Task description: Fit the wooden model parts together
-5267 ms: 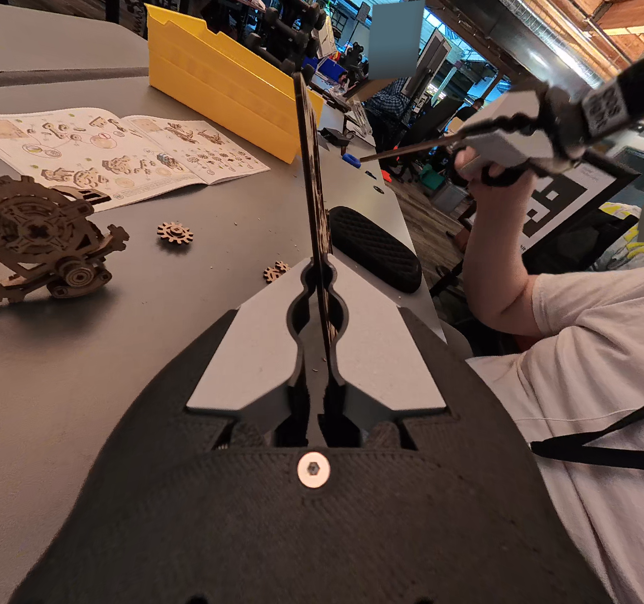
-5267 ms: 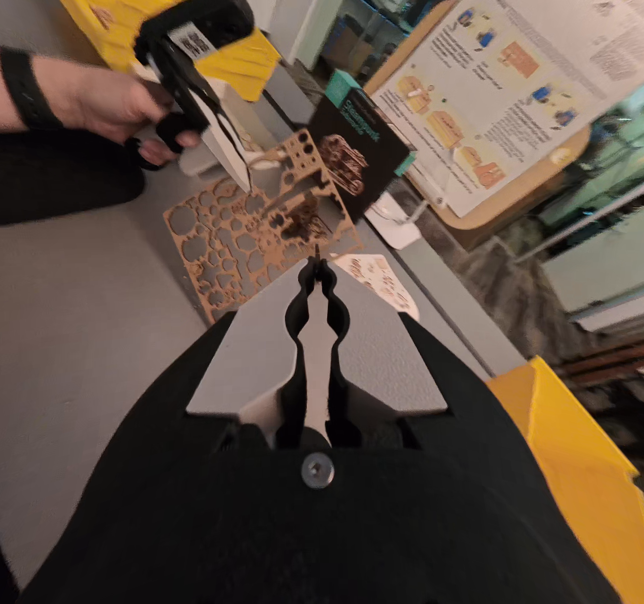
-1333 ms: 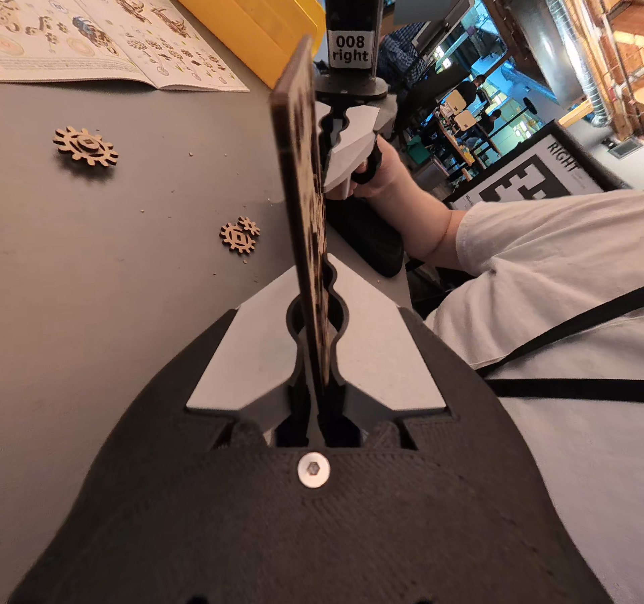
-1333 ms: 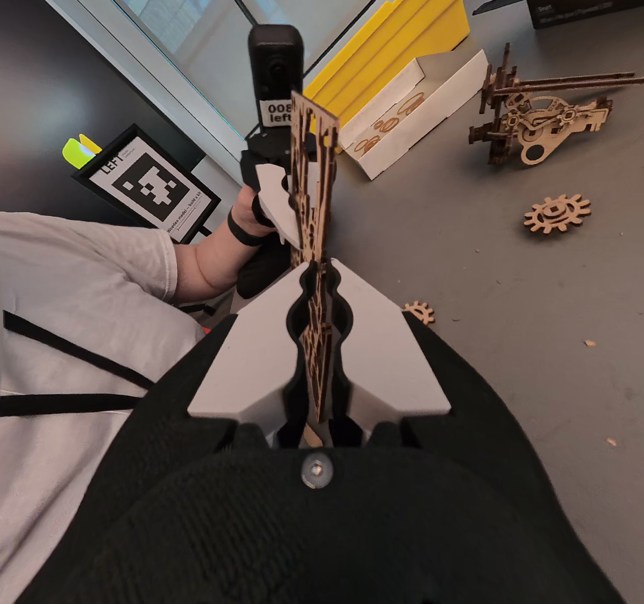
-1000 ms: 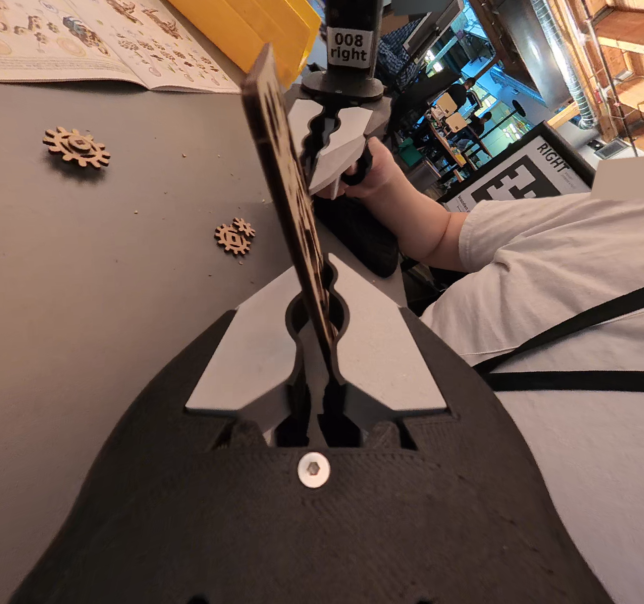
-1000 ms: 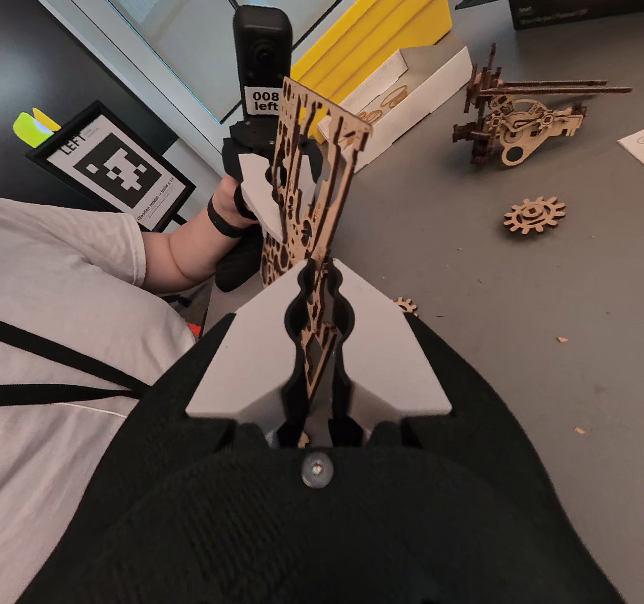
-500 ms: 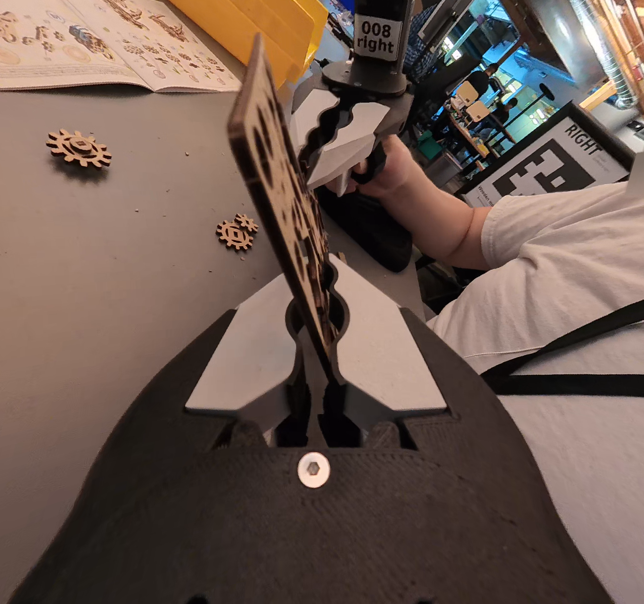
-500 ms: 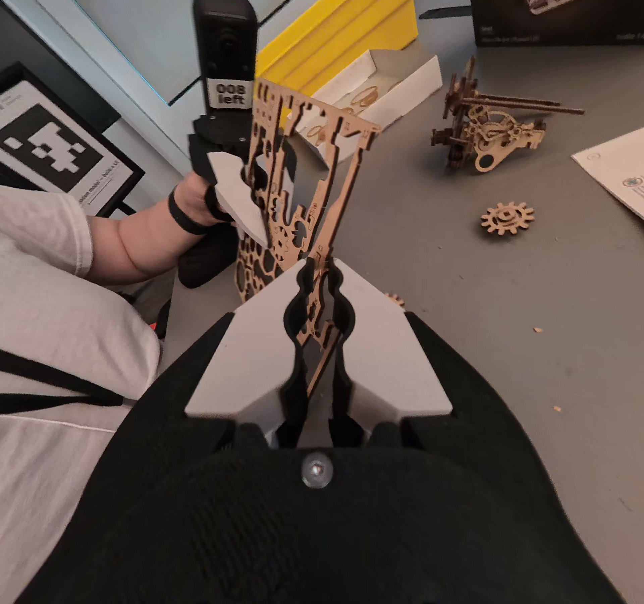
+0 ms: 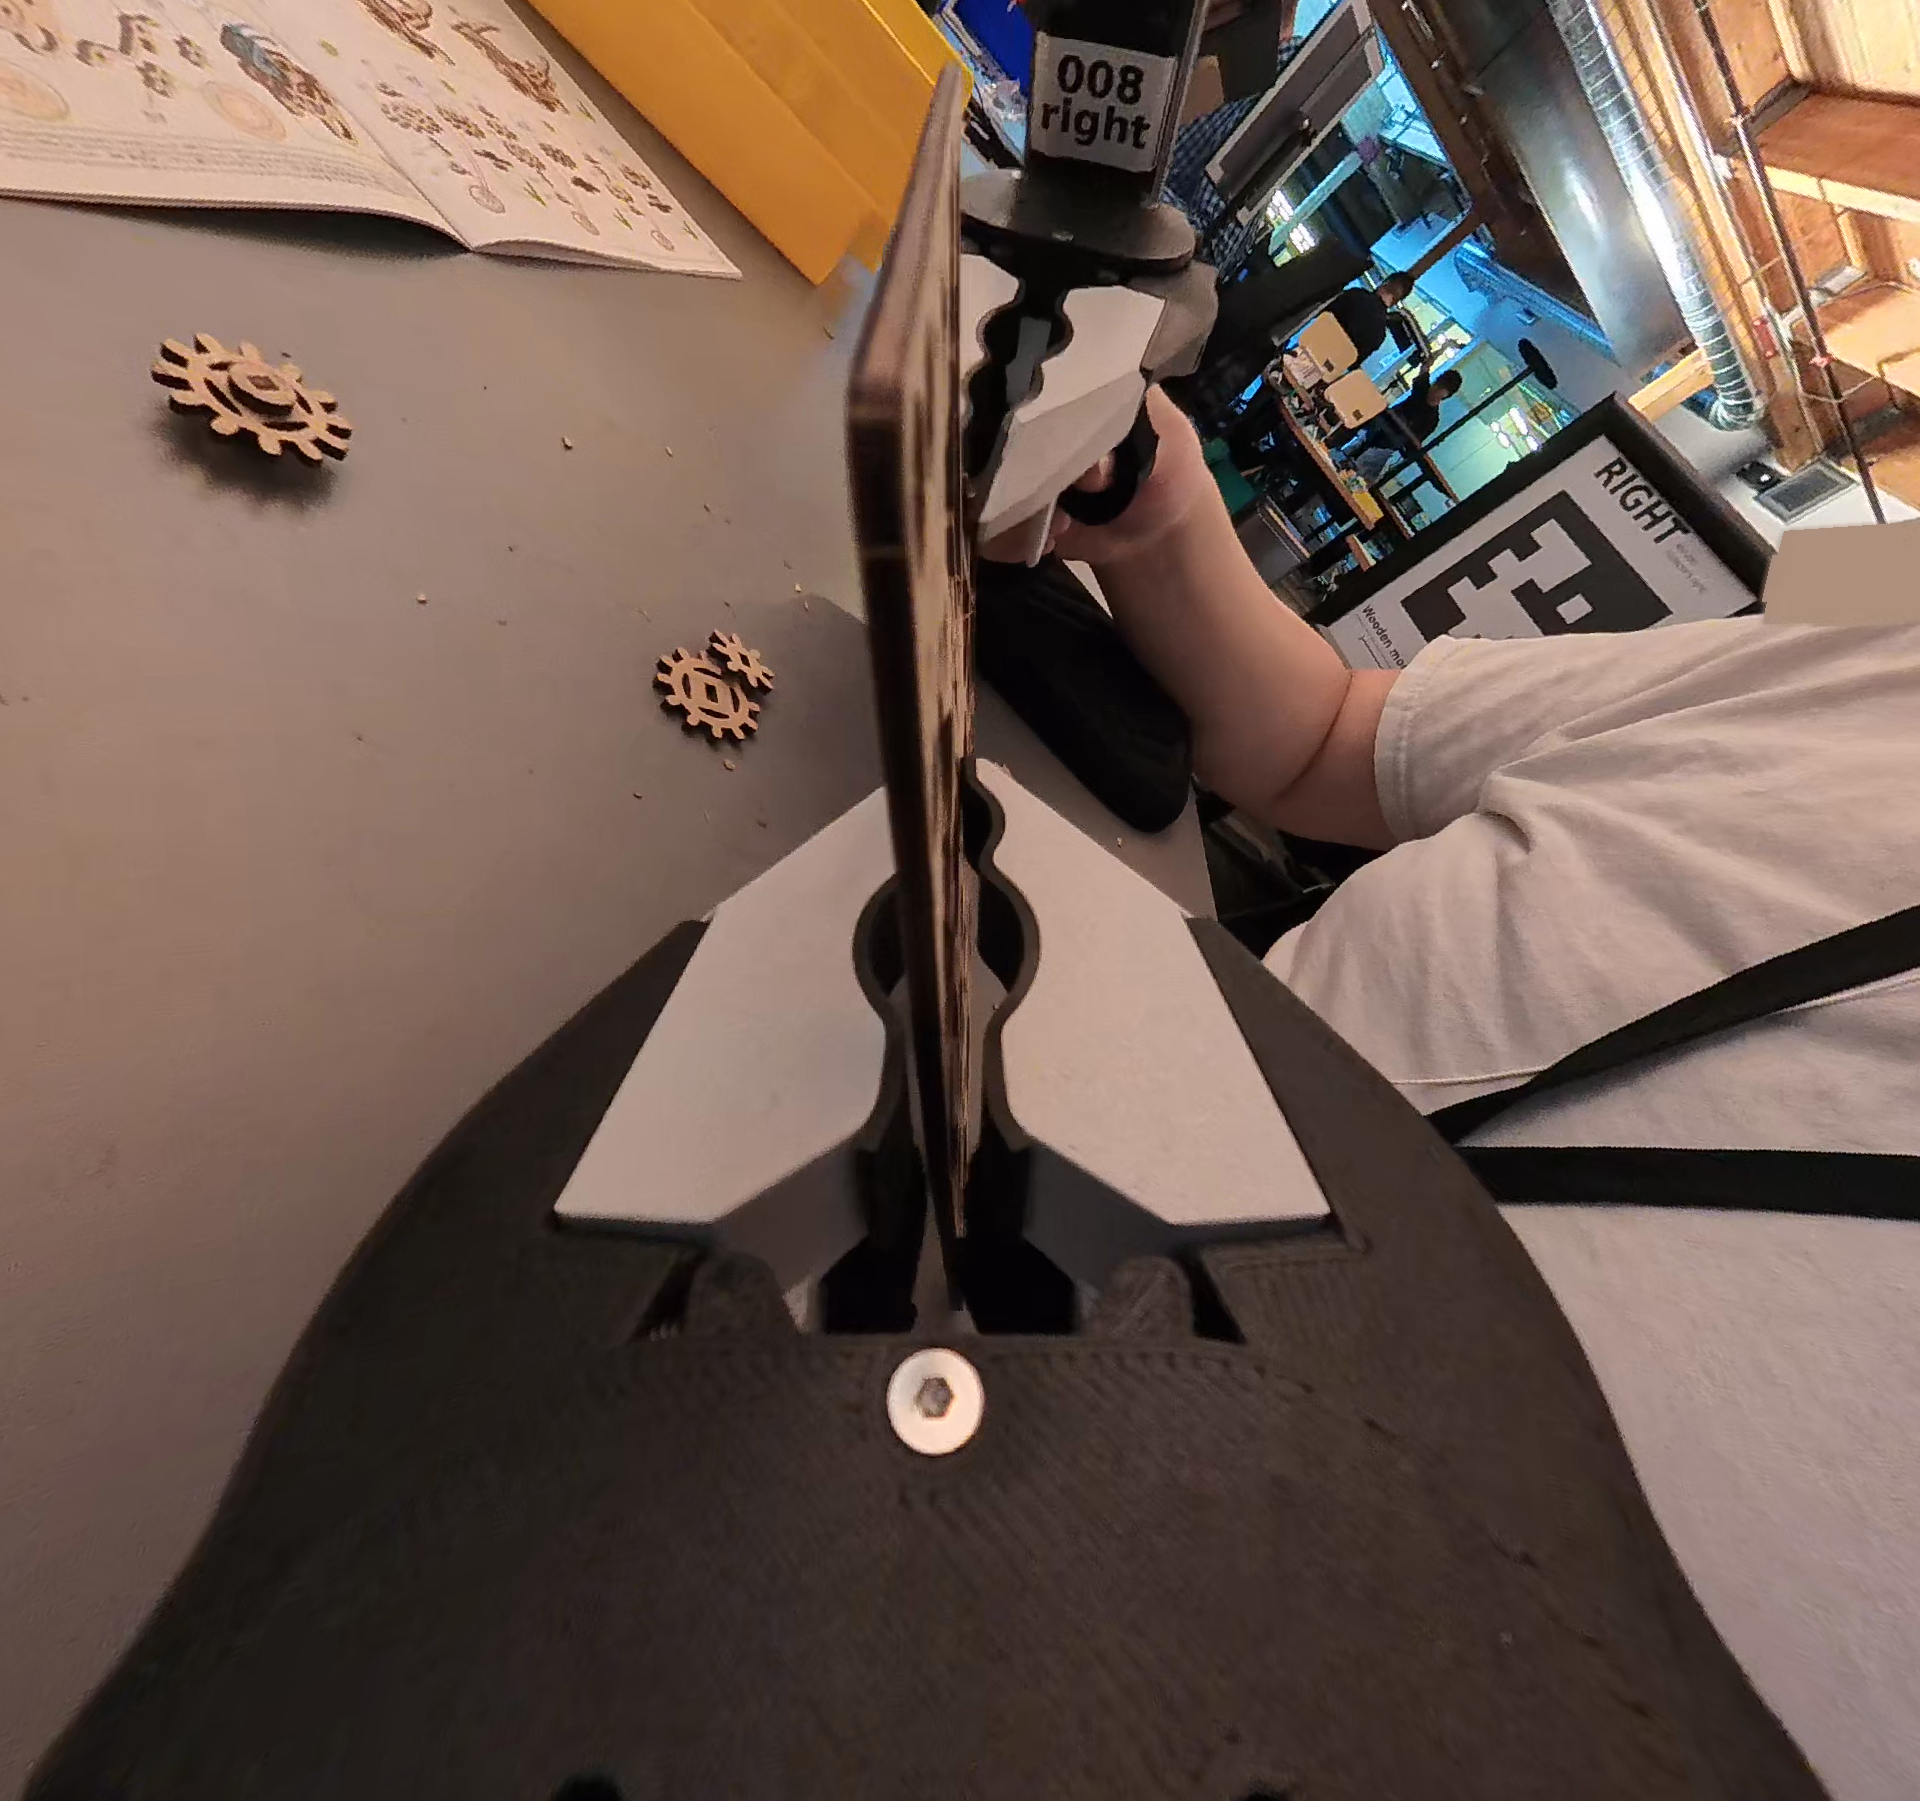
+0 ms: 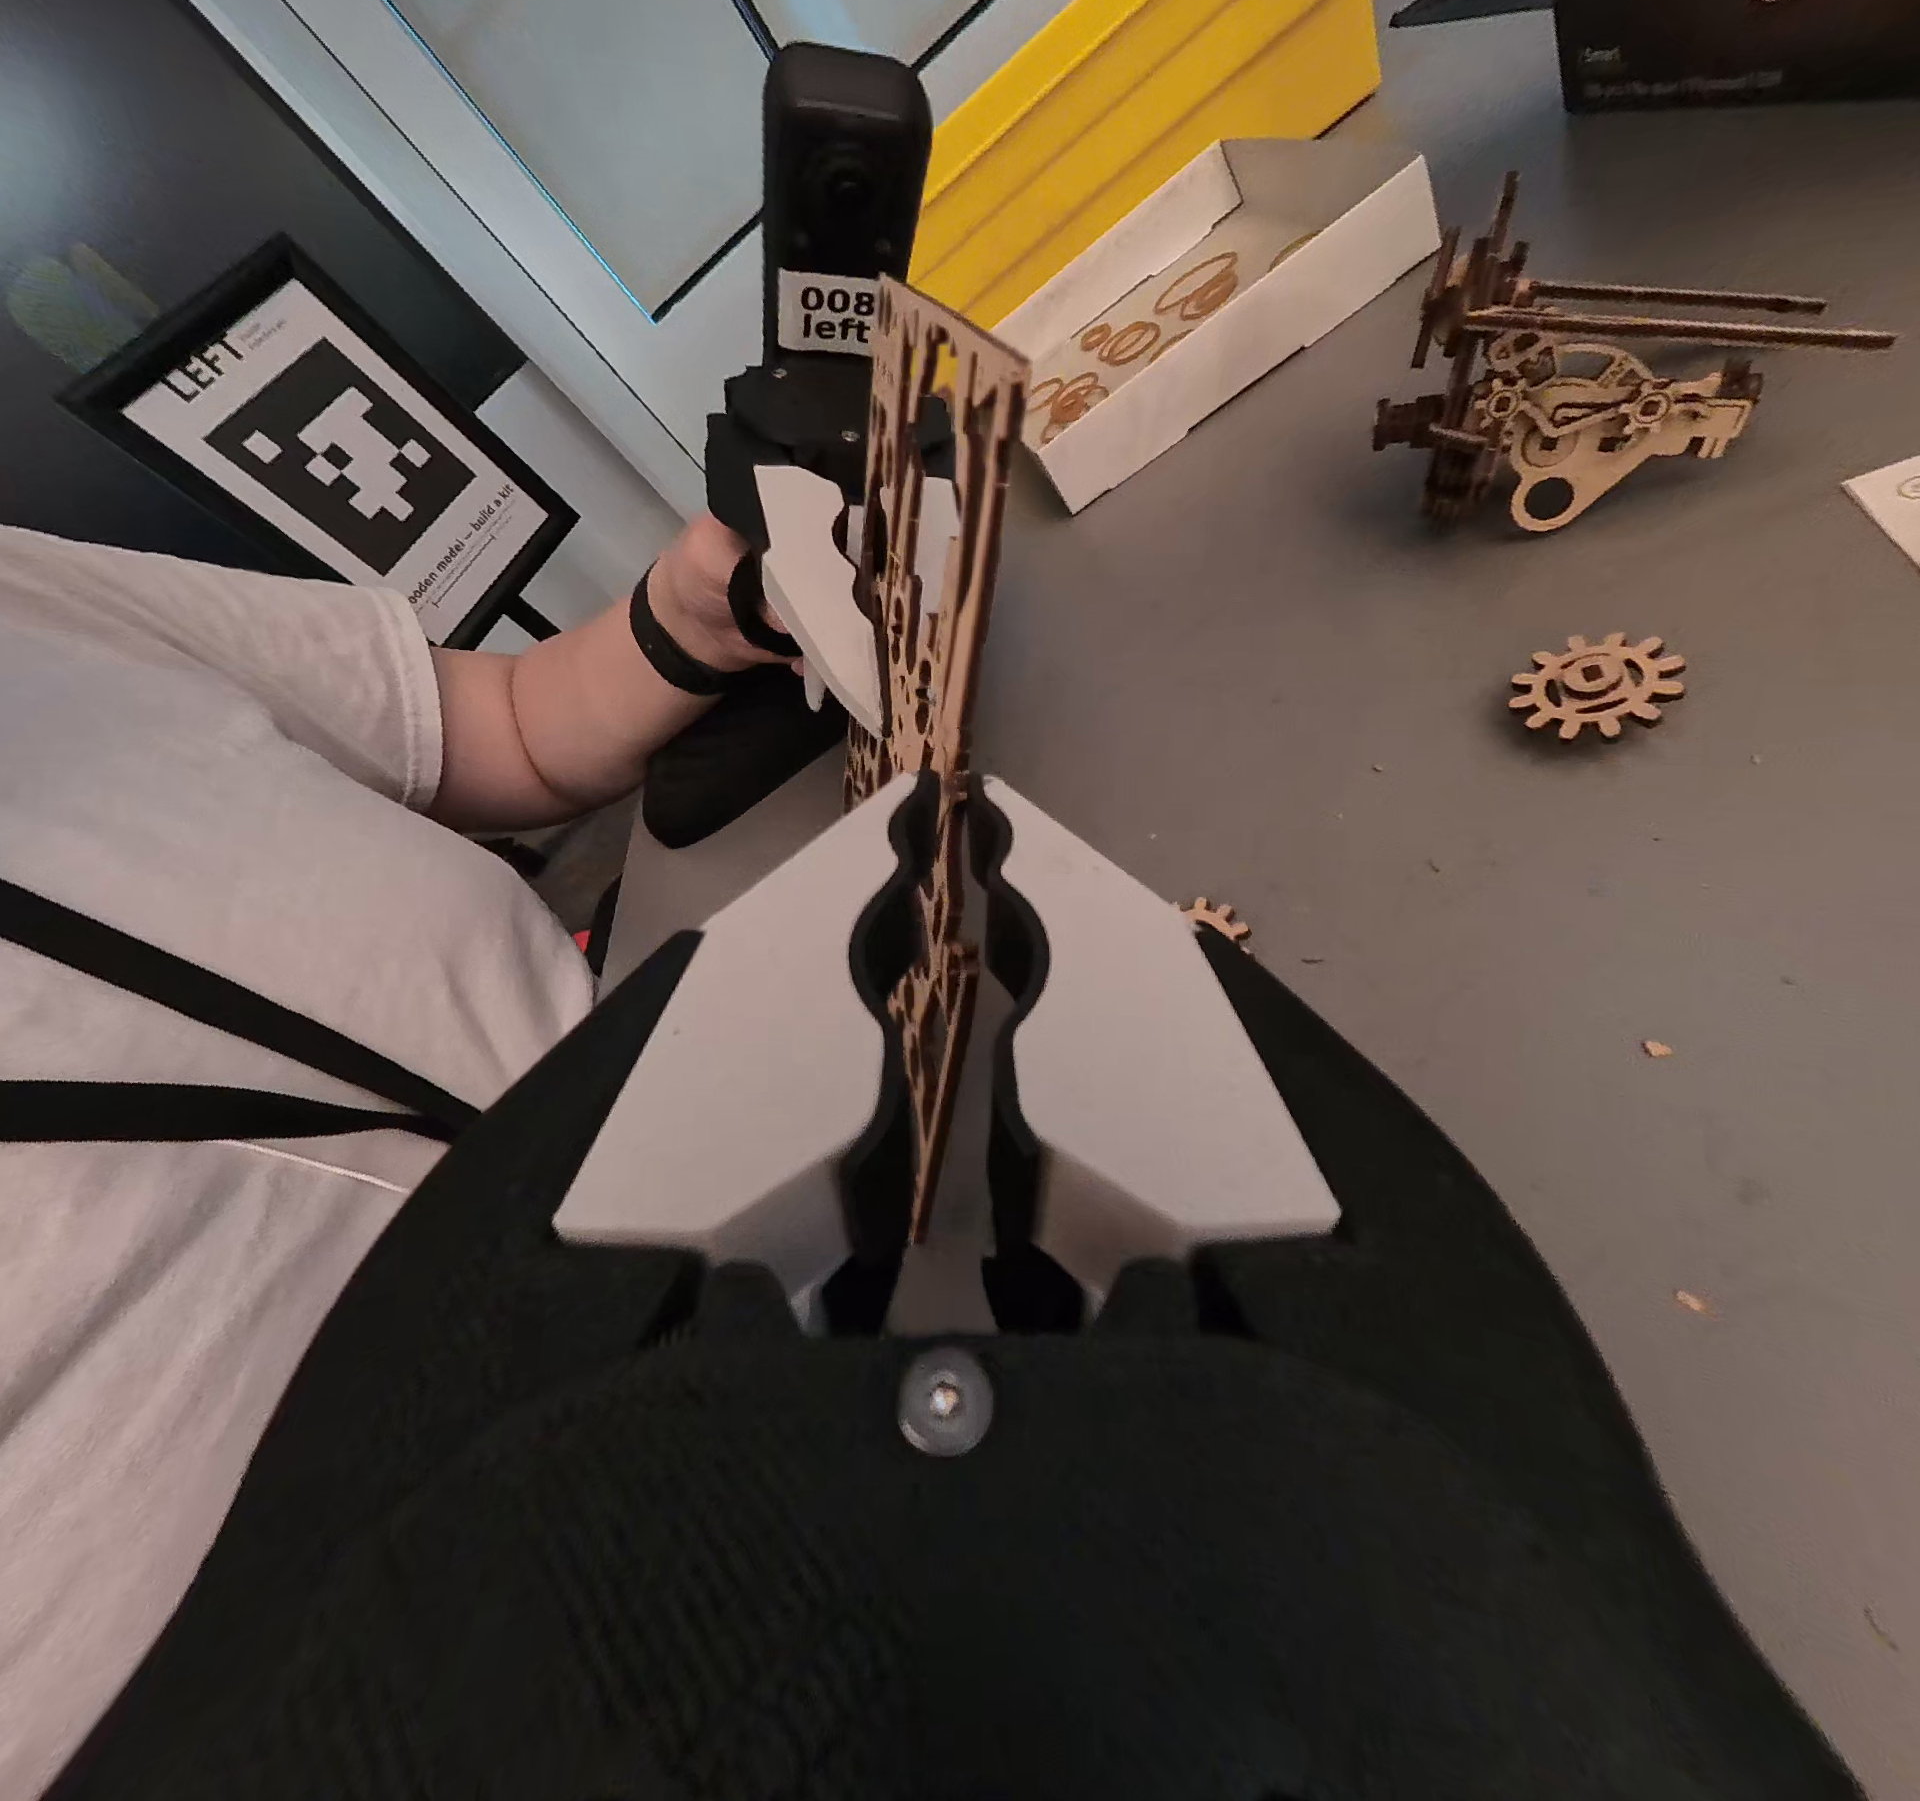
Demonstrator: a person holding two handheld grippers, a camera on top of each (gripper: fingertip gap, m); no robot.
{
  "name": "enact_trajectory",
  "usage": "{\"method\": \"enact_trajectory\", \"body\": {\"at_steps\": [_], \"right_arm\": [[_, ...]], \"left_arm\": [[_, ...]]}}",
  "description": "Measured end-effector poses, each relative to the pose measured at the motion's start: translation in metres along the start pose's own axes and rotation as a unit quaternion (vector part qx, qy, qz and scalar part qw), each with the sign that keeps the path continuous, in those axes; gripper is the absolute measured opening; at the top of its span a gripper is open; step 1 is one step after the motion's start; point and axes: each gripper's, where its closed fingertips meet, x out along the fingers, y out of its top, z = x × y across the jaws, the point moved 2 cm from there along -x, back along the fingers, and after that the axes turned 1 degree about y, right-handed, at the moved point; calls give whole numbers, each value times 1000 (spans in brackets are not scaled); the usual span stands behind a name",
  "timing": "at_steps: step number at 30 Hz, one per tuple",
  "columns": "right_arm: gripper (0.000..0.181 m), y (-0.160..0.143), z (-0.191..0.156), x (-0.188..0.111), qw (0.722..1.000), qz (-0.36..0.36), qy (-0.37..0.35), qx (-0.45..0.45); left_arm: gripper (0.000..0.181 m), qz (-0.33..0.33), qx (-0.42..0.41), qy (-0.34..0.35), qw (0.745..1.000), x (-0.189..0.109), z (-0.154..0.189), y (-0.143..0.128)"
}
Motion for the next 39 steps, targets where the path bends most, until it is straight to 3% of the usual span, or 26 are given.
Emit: {"method": "enact_trajectory", "body": {"at_steps": [13,16,20,25,28,31,33,36,39], "right_arm": [[0,-3,-4,2,1000,-6,8,12],[0,-2,-9,3,1000,-2,6,-2],[0,7,-9,-2,999,26,-19,-22],[0,5,-6,-2,999,18,-35,-32],[0,4,-6,-2,999,15,-24,-33],[0,6,-9,0,998,8,-18,-58],[0,8,-11,1,997,5,-22,-75],[0,10,-17,1,994,2,-32,-102],[0,11,-19,-1,992,6,-47,-117]], "left_arm": [[0,-8,45,8,999,3,5,-1],[23,19,53,8,998,-6,8,12],[51,123,105,77,984,-47,20,55],[48,174,246,242,922,-83,61,89],[56,95,346,281,890,-71,85,105],[69,-80,395,249,881,-32,71,120],[72,-219,372,207,878,-4,50,118],[59,-344,295,116,884,31,44,110],[49,-456,248,79,851,44,35,94]]}}
